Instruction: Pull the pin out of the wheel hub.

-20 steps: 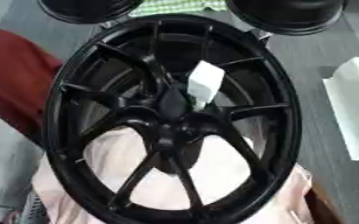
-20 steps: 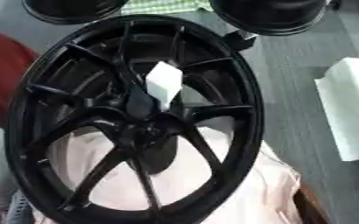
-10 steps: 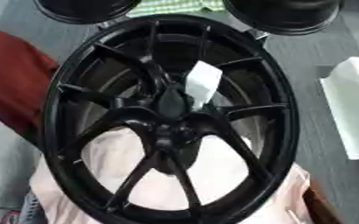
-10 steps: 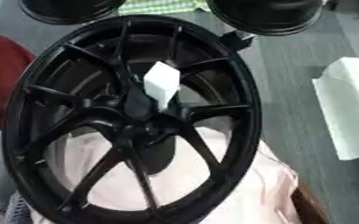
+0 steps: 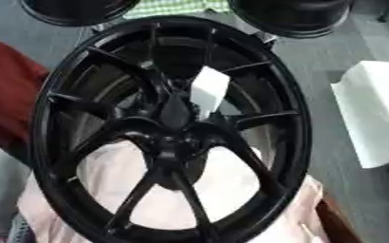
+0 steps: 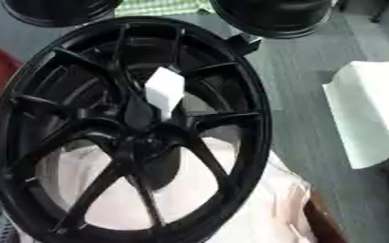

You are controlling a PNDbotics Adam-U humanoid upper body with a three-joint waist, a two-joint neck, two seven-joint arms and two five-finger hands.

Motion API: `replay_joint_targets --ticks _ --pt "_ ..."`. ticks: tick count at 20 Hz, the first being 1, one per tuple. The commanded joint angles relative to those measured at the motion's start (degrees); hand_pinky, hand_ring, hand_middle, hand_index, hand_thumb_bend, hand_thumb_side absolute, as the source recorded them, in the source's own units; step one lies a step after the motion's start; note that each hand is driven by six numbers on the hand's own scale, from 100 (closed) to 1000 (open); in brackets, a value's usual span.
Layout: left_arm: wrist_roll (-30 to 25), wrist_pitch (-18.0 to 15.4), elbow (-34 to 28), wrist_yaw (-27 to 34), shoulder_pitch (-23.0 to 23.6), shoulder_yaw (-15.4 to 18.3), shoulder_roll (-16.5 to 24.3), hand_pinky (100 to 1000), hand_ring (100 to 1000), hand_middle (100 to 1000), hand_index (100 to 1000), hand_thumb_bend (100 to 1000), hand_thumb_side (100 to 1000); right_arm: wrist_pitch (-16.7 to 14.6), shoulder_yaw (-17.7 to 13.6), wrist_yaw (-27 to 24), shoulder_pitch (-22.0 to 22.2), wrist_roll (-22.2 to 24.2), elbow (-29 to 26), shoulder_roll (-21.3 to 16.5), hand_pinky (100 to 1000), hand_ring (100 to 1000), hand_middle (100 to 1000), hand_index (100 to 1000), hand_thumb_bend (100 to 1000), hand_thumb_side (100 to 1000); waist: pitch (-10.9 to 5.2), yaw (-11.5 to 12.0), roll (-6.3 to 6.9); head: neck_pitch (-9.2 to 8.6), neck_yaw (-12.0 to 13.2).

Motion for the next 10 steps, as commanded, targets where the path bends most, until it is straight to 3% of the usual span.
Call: replay_joint_targets --ticks 1,10 --pt "0.08 0.01 -1.19 -0.29 -0.16 0.08 1.65 715 743 639 820 103 736 0.84 -2.12 -3.39 0.29 -0.68 -1.29 -6.39 830 844 787 861 100 419 -1.09 -0.2 -0.16 -0.85 -0.83" --pt "0.23 0.13 -1.19 -0.6 0.24 0.21 2.61 715 744 639 820 100 736 6.31 -5.14 -11.48 -3.64 1.06 -1.29 -19.77 839 857 792 854 100 277 -1.42 -0.32 -1.01 -0.14 0.04"
